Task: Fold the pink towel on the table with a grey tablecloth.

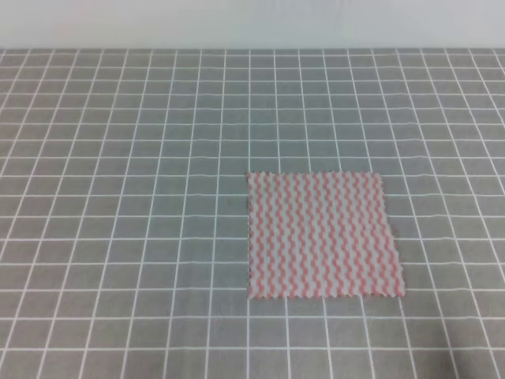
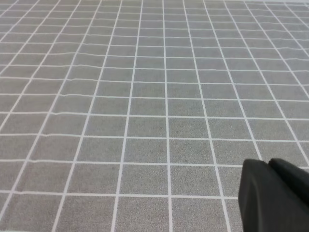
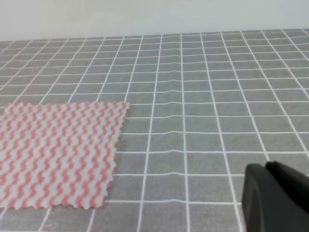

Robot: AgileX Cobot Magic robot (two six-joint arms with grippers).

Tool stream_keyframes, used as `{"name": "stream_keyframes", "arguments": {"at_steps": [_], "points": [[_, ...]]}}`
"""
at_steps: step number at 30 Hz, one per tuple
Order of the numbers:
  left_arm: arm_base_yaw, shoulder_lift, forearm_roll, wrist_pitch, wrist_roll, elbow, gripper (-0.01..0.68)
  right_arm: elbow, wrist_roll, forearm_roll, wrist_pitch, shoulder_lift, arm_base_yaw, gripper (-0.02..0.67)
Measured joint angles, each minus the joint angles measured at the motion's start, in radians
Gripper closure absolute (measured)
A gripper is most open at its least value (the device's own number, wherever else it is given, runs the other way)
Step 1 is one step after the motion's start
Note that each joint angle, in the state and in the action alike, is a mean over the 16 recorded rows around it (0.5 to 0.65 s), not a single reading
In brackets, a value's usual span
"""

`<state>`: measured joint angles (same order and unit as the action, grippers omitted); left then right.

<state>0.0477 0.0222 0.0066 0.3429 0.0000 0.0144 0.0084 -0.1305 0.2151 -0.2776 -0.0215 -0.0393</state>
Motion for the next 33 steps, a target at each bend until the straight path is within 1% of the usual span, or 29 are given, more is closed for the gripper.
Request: {"name": "stream_keyframes", "arguments": {"at_steps": [9,13,17,24,27,29,33], "points": [[0.0,-0.005,-0.003,-0.02,-0.006,-0.003,0.675,0.002,-0.001,0.046,-0.001,0.001,0.0,0.667],[0.0,0.0,-0.071,-0.06,-0.054,0.0,0.675,0.002,-0.001,0.117,0.002,0.001,0.0,0.667],[0.0,-0.002,-0.16,-0.113,-0.107,-0.003,0.675,0.005,-0.001,0.306,0.011,0.001,0.0,0.667],[0.0,0.003,-0.362,-0.242,-0.197,0.0,0.675,0.006,-0.001,0.772,0.04,0.001,0.0,0.666],[0.0,0.003,-0.414,-0.295,-0.208,0.0,0.675,0.007,-0.001,0.951,0.057,0.0,0.0,0.666],[0.0,-0.001,-0.437,-0.328,-0.21,-0.001,0.675,0.009,-0.001,1.043,0.067,0.0,0.0,0.666],[0.0,-0.004,-0.466,-0.382,-0.211,-0.003,0.675,0.005,-0.001,1.131,0.084,0.001,0.0,0.666]]}}
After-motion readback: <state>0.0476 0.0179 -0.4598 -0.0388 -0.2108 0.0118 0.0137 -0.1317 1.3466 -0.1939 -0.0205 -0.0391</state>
